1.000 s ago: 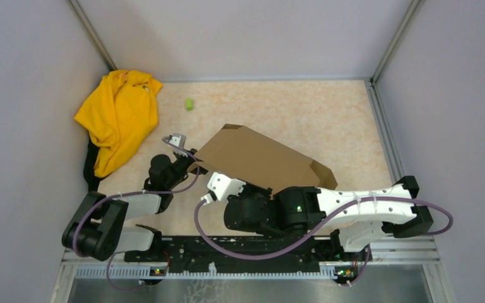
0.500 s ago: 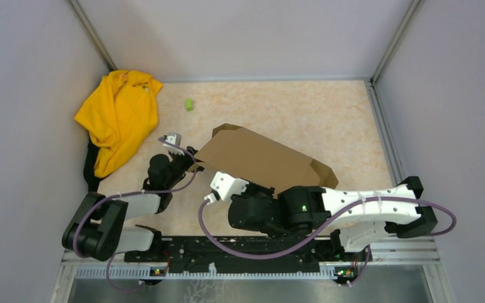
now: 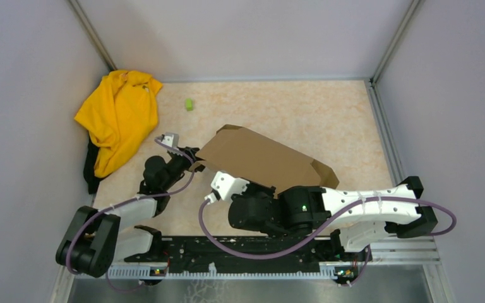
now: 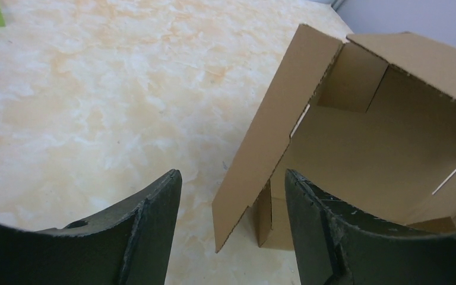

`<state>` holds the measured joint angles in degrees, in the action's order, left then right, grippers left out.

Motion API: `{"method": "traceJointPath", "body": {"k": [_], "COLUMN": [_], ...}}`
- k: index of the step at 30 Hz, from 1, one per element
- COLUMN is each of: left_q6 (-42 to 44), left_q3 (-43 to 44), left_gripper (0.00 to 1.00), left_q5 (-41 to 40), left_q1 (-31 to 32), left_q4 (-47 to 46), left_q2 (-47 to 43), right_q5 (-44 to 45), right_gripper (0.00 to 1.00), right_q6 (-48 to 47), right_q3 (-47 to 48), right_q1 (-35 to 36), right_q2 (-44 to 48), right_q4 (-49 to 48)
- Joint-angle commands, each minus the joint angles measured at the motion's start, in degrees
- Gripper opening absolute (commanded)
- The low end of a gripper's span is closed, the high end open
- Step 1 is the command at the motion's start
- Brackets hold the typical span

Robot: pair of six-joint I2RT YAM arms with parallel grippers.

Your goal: Fold the paper box

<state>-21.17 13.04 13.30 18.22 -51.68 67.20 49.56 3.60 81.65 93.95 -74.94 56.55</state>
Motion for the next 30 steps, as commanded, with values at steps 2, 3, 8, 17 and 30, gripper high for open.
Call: {"method": "traceJointPath", "body": {"k": [2,3,8,17,30], "left_q6": [-1.1,-1.3,-1.3,-3.0,-7.2], "left_q3": [-1.6,-1.7,1.0,7.1,16.0], "left_gripper": [0.71,0.71,0.71,0.71,0.75], "left_q5": [2.3,1.0,-1.9,-1.2,-6.8], "left_q1": [-0.3,-0.3,-0.3,-0.2,3.0], "left_q4": [-2.9,-2.2,6.1,19.0,39.2], "left_q2": [1.6,0.8,-2.7,-5.4,4.4], "right_q5": [4.3,4.3,1.7,-13.5,-31.6], "right_gripper": [0.0,0.0,0.0,0.0,0.32], "right_q6": [0.0,0.1,-2.2,-4.1,10.5], "right_q3": [3.0,3.4,1.4,-3.4,-18.7], "right_q1": [-0.9,-2.3,-13.7,-38.3,-57.7], "right_q2": [1.3,1.6,6.2,8.7,11.9], "right_q4": [-2.4,-2.9,-10.4,-21.8,-29.1]}}
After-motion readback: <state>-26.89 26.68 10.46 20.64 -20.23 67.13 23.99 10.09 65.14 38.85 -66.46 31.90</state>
